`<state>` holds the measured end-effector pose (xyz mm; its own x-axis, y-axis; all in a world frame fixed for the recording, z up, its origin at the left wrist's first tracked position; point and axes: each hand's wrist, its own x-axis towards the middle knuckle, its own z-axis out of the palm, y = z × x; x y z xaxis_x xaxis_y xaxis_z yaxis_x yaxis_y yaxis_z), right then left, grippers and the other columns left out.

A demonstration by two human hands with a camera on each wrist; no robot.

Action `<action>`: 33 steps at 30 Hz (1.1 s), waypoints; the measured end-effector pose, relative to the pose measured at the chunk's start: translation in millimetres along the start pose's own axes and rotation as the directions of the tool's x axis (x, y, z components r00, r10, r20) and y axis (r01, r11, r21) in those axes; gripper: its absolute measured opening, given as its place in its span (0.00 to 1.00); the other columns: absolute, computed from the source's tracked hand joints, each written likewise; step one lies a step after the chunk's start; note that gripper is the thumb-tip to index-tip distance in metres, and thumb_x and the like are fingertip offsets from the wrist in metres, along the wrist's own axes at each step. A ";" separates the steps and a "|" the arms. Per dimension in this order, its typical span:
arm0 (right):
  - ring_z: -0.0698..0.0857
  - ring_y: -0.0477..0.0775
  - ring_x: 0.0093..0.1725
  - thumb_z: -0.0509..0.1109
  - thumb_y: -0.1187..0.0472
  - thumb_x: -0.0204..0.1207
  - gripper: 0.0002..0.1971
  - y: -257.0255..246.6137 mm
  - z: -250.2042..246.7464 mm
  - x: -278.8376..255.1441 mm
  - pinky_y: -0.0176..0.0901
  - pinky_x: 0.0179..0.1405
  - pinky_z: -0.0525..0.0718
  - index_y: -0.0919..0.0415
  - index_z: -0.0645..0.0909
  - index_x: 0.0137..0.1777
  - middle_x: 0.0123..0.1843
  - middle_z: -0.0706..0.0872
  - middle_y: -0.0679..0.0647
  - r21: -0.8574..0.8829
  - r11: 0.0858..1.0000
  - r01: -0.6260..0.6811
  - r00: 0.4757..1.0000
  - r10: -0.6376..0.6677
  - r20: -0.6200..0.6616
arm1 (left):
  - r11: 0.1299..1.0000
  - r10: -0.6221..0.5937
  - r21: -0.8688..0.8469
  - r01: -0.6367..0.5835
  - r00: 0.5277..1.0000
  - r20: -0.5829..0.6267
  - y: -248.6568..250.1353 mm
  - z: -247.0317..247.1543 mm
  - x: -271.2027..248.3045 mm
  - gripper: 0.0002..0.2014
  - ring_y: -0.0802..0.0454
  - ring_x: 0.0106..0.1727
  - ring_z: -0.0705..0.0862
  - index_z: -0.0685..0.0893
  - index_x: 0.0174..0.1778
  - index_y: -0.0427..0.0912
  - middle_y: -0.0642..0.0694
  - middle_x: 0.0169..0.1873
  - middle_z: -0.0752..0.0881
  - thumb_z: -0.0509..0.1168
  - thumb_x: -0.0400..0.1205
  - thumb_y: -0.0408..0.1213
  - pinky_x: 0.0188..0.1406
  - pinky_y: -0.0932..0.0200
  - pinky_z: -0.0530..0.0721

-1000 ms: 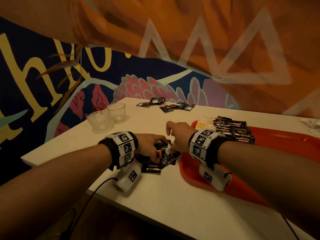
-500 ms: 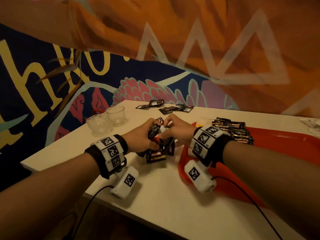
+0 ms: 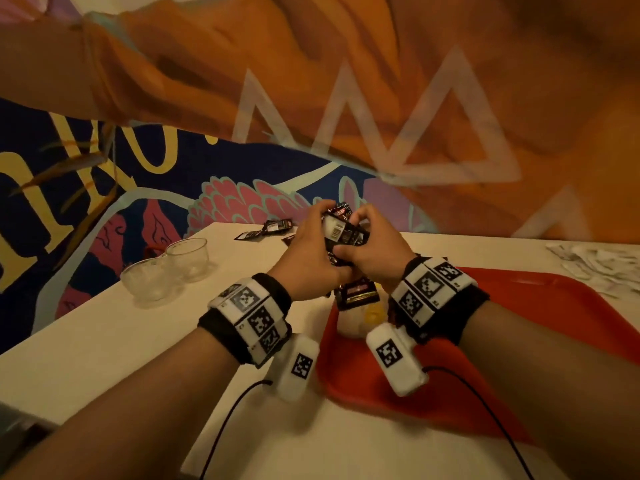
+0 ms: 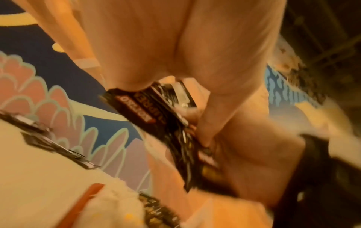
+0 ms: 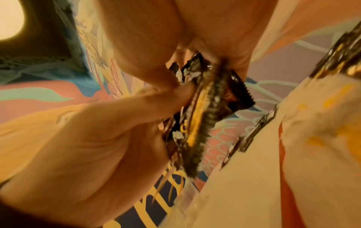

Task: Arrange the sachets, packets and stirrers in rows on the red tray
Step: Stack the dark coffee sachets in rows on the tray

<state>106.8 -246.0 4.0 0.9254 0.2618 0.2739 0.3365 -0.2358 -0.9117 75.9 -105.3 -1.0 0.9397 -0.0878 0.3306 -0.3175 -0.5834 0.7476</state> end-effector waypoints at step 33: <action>0.32 0.56 0.85 0.85 0.33 0.49 0.61 9.9 -89.6 -48.3 0.64 0.83 0.49 0.32 0.53 0.81 0.86 0.32 0.47 -0.806 0.373 0.460 0.882 -0.086 0.464 | 0.340 -0.027 -0.856 0.389 0.914 0.405 20.5 91.9 10.4 0.13 0.41 0.42 0.89 0.86 0.55 0.35 0.34 0.43 0.87 0.69 0.74 0.30 0.39 0.49 0.89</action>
<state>81.0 -344.8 9.2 0.7063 0.6853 0.1777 0.6917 -0.7214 0.0328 90.8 -192.4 -35.1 0.9189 -0.3914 0.0491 0.1485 0.4586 0.8762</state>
